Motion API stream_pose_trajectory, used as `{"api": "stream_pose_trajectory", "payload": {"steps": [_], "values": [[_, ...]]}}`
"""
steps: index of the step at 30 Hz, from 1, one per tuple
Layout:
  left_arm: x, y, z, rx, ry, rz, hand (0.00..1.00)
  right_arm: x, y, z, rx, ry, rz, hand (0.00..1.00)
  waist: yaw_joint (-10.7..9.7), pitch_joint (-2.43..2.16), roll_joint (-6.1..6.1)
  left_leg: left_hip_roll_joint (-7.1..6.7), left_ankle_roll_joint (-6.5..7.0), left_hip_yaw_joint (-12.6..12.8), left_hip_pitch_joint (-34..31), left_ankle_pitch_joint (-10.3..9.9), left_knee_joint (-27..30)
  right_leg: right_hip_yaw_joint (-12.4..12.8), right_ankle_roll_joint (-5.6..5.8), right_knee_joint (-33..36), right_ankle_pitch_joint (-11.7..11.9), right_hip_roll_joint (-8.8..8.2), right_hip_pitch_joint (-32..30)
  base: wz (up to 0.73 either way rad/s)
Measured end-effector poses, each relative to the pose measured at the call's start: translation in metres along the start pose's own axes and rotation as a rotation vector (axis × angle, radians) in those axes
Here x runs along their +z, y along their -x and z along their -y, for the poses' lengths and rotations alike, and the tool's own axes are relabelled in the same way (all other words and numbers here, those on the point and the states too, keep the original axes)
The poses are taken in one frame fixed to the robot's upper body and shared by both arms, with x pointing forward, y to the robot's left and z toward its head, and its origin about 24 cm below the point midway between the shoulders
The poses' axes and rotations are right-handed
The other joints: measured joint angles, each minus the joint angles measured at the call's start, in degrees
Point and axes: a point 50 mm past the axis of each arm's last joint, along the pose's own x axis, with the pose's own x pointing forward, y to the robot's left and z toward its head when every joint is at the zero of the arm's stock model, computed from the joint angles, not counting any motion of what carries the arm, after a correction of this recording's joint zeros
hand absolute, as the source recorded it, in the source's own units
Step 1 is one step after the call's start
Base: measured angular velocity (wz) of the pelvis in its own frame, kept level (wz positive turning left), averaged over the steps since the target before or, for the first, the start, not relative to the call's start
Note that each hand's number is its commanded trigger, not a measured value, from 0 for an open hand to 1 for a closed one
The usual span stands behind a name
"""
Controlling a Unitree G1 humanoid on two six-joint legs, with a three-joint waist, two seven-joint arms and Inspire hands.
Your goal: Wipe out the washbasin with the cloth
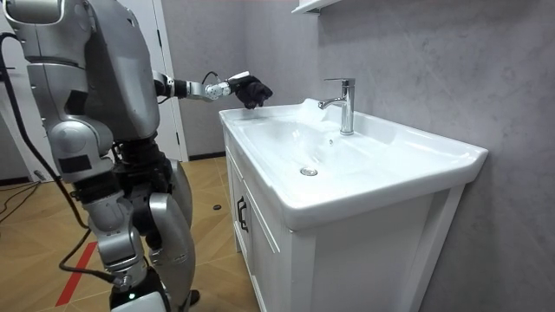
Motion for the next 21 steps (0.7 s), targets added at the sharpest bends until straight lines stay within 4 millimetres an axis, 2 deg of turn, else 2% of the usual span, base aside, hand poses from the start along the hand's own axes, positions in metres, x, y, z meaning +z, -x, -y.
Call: {"api": "stream_pose_trajectory", "payload": {"steps": [6,21], "values": [[0.0004,0.0031,0.0045,-0.037,-0.010,0.007,1.00,0.0000,0.0000,0.0000,-0.001,0.000,0.000,0.00,-0.7,0.01,0.03,0.00,0.00,0.1,0.2,0.0,-0.1,0.1,0.00,0.0,0.0,0.18,0.1,0.00],[-0.0005,0.0045,0.0062,-0.046,-0.017,0.005,1.00,-0.0012,0.0000,0.0001,-0.005,0.002,-0.003,0.00,-0.7,0.14,0.30,0.01,0.00,0.0,0.2,0.0,-0.3,0.2,0.00,0.0,0.0,0.27,0.0,0.00]]}}
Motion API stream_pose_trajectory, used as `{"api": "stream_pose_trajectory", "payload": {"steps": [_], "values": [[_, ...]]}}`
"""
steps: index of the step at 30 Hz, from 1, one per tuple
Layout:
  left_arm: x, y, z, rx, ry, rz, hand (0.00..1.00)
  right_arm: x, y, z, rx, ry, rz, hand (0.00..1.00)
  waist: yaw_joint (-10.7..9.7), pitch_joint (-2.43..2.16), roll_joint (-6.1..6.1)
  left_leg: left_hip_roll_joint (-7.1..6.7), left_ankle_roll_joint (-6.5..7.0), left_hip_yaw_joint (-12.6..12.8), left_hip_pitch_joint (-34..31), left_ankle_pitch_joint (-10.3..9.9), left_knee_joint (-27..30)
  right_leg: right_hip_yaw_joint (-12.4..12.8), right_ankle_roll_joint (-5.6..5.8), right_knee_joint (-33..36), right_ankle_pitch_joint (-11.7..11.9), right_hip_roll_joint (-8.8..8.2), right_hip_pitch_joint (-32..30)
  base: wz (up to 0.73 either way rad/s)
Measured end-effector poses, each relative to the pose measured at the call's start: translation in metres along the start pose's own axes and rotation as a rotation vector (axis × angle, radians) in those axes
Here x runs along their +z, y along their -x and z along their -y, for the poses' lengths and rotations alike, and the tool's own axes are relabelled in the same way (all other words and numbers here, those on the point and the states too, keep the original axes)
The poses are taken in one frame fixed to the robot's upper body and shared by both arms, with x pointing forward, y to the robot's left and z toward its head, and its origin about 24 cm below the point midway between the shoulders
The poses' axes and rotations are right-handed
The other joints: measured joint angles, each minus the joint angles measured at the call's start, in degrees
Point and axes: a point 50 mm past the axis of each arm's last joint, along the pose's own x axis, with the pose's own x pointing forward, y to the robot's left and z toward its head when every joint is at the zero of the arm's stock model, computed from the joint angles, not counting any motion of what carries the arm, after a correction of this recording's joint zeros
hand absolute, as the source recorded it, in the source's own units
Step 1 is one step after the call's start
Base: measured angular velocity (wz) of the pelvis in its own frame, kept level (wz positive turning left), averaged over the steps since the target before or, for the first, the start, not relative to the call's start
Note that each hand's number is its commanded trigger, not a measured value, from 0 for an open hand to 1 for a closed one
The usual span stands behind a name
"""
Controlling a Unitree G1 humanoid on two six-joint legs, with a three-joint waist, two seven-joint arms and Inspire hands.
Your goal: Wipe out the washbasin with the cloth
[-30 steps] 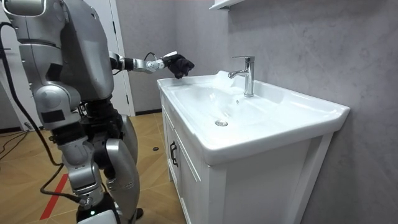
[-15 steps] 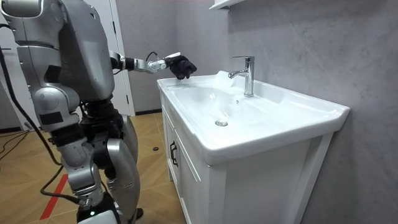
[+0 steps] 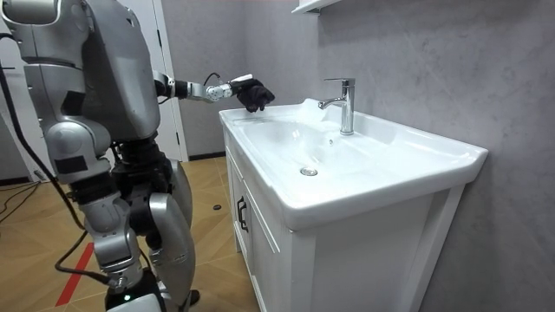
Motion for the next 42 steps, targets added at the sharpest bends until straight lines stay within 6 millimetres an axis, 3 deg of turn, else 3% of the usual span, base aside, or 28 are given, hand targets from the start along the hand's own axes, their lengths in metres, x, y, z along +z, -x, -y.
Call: {"api": "stream_pose_trajectory", "payload": {"steps": [1,2,3,4,5,11,24,39,42], "values": [[-0.001,0.000,0.001,-0.002,-0.002,-0.003,1.00,0.000,0.000,0.000,-0.002,0.000,0.000,0.00,0.0,0.02,0.07,0.00,0.00,0.0,0.0,0.0,0.0,0.0,0.00,0.0,0.0,0.00,0.0,0.00],[-0.003,0.001,0.002,-0.011,-0.007,-0.011,0.67,0.000,0.000,0.000,-0.006,0.000,0.000,0.00,-0.1,0.04,0.21,0.00,0.00,0.0,0.0,0.0,0.0,0.1,0.01,0.0,0.0,-0.01,-0.1,0.00],[-0.006,0.002,0.005,-0.024,-0.014,-0.023,0.60,0.000,0.000,0.000,-0.006,0.001,-0.001,0.00,-0.2,0.05,0.25,0.00,0.00,0.0,0.0,0.0,0.0,0.1,0.03,0.0,-0.1,-0.02,-0.1,0.00],[-0.007,0.002,0.006,-0.032,-0.016,-0.028,0.07,-0.001,0.000,0.000,-0.005,0.003,-0.003,0.00,-0.2,0.02,0.29,-0.01,0.00,0.0,0.0,0.0,0.0,0.1,0.04,0.0,-0.2,-0.03,-0.1,0.00],[-0.009,0.004,0.008,-0.049,-0.020,-0.036,0.00,-0.002,0.000,0.000,-0.004,0.007,-0.006,0.00,-0.2,0.02,0.26,-0.01,0.00,0.1,0.0,0.0,-0.1,0.1,0.04,0.0,-0.3,-0.01,-0.1,0.00],[-0.026,0.017,0.023,-0.142,-0.045,-0.106,0.00,-0.009,0.000,-0.002,-0.001,0.010,-0.023,0.00,-0.5,0.00,0.19,-0.02,0.00,0.1,0.0,0.0,-0.2,0.0,0.06,-0.1,-0.3,0.04,0.0,0.00],[-0.025,0.016,0.024,-0.160,-0.041,-0.109,0.00,-0.014,0.000,-0.003,0.007,0.038,-0.050,0.00,-0.2,-0.23,-0.05,-0.02,0.00,0.3,0.1,0.0,-0.1,0.1,0.06,-0.5,-0.3,0.05,-0.1,0.00],[-0.021,0.014,0.023,-0.190,-0.018,-0.101,0.00,-0.006,0.000,-0.001,-0.003,0.063,-0.016,0.00,-0.1,-0.31,-0.30,-0.02,0.00,0.3,0.0,0.0,0.0,0.0,0.10,-0.8,-0.2,0.05,-0.1,0.00],[-0.022,0.012,0.023,-0.203,0.063,-0.140,0.00,-0.005,0.000,-0.001,-0.004,0.067,-0.008,0.00,0.0,-0.29,-0.30,-0.02,0.00,0.3,-0.1,0.0,0.0,0.0,0.10,-0.7,-0.2,0.06,0.0,0.00]]}}
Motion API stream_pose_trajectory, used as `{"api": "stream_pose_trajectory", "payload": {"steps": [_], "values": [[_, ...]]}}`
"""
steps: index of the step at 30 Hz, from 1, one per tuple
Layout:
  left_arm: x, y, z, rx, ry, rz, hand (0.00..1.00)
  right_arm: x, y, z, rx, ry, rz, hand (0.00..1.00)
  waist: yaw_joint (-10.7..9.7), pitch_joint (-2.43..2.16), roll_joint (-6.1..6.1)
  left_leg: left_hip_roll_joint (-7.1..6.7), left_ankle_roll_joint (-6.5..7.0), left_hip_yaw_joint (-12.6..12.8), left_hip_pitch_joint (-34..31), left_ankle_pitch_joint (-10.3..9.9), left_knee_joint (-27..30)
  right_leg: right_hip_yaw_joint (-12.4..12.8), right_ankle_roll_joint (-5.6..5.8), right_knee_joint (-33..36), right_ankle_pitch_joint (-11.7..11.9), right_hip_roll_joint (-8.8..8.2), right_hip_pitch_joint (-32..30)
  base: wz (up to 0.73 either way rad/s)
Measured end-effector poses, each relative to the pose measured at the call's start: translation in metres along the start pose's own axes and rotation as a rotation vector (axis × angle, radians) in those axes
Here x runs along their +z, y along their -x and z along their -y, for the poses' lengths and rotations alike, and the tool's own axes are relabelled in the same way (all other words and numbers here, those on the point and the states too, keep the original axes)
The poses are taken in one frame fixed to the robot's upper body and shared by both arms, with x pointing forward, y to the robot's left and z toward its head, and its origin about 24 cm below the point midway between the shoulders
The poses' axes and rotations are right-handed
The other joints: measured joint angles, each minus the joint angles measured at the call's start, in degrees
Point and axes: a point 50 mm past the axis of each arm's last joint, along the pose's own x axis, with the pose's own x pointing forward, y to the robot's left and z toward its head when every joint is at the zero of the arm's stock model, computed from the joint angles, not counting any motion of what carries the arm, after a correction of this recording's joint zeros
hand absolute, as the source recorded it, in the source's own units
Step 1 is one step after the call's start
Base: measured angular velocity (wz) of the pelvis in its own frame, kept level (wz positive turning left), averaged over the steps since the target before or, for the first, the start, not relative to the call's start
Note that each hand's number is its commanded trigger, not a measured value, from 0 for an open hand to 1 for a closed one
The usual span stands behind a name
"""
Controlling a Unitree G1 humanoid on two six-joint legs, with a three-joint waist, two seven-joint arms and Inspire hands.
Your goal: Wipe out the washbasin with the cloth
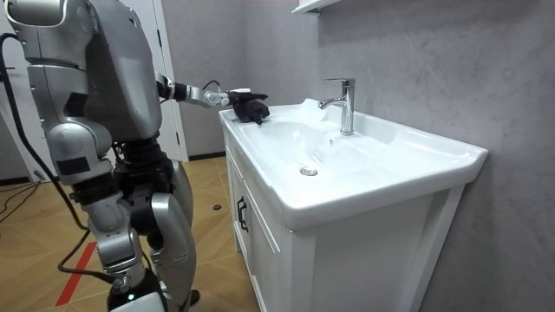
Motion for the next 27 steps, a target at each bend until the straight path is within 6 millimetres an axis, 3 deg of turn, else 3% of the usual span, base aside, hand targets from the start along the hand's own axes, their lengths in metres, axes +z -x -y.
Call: {"api": "stream_pose_trajectory", "payload": {"steps": [5,12,20,27], "values": [[0.002,-0.002,-0.005,-0.010,0.153,-0.031,0.00,0.001,0.000,0.000,-0.006,0.020,0.003,0.00,0.1,0.02,0.14,-0.01,0.00,0.0,0.0,0.0,0.0,0.2,0.00,0.0,0.0,-0.04,-0.1,-0.01],[0.044,0.000,-0.029,0.041,0.371,0.118,0.00,0.003,0.000,0.000,-0.011,0.018,0.006,0.00,0.0,0.48,-0.77,0.04,0.00,-0.3,0.0,0.0,0.0,0.7,-0.01,-0.1,0.0,0.19,0.0,-0.04],[0.075,0.008,-0.053,0.113,0.442,0.299,0.00,-0.001,0.000,-0.007,0.016,0.016,-0.004,0.00,-0.2,0.59,-1.34,0.08,0.00,-0.3,0.2,0.0,-0.1,1.7,-0.06,0.0,0.1,0.43,-0.1,-0.08],[0.077,0.009,-0.056,0.150,0.450,0.311,0.00,-0.005,0.000,-0.010,0.017,-0.006,-0.009,0.00,-0.4,0.47,-2.10,0.08,0.00,-0.2,0.3,0.0,-0.1,1.8,-0.05,-0.2,0.1,0.47,0.0,-0.01]]}}
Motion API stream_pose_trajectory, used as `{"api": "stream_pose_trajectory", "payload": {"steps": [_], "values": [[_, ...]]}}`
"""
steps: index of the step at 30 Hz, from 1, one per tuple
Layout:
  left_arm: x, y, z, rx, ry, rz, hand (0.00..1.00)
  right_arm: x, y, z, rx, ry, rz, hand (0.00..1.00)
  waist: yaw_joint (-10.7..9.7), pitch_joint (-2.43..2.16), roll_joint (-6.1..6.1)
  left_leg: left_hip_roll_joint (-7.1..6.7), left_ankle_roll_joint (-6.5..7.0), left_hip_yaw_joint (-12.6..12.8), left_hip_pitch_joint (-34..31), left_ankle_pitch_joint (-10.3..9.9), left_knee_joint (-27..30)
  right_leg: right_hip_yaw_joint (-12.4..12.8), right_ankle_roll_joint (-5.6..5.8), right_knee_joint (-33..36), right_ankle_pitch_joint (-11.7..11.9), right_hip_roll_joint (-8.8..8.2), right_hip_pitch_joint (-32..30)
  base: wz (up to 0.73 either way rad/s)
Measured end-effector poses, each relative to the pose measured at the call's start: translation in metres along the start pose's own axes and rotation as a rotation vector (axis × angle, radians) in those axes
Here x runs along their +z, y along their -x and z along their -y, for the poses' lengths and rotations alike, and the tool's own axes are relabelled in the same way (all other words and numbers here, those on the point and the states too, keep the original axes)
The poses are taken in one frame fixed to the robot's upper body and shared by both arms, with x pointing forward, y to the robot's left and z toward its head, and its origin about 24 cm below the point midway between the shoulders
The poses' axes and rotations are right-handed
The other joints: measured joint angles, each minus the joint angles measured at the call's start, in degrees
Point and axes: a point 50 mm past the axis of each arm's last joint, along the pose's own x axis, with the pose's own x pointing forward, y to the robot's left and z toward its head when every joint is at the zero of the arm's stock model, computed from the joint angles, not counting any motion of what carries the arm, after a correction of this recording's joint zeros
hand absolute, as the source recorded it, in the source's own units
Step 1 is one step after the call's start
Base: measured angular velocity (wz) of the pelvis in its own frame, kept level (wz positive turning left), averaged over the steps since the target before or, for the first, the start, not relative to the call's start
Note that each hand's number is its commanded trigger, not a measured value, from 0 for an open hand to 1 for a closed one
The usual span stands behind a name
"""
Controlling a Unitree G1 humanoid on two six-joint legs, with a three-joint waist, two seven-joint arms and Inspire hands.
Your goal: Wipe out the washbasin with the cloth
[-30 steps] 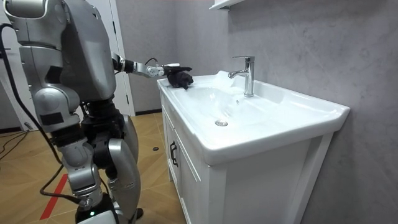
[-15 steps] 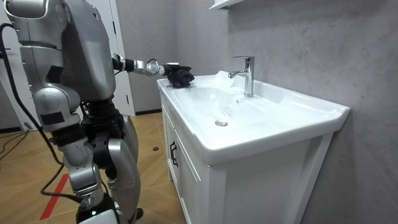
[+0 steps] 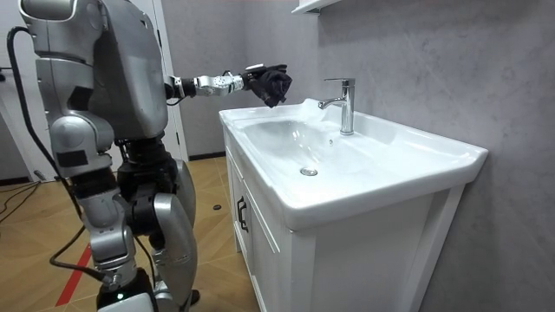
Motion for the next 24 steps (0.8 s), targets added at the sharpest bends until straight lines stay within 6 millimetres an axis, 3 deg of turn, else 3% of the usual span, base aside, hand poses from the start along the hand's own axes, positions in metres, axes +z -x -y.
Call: {"api": "stream_pose_trajectory", "payload": {"steps": [8,19,24], "values": [[0.001,0.000,-0.004,0.069,-0.059,0.021,0.00,-0.002,0.000,-0.005,0.000,-0.001,-0.010,0.00,0.3,0.32,1.04,-0.01,0.00,0.1,-0.1,0.0,-0.1,-0.1,0.00,0.0,0.0,-0.02,0.0,0.01],[-0.002,0.001,-0.007,0.137,-0.316,0.085,0.00,-0.005,0.000,-0.005,-0.023,-0.001,-0.022,0.00,2.0,-0.12,2.23,0.00,0.00,0.1,-0.1,0.0,-0.3,-0.2,0.00,0.0,0.0,0.02,-0.1,0.01],[-0.023,0.003,-0.003,0.113,-0.391,0.010,0.00,-0.001,0.000,-0.004,-0.022,0.004,-0.013,0.00,2.3,-0.26,2.32,0.00,-0.01,0.0,0.0,0.0,-0.4,-0.5,0.00,0.2,0.0,-0.05,0.1,0.01]]}}
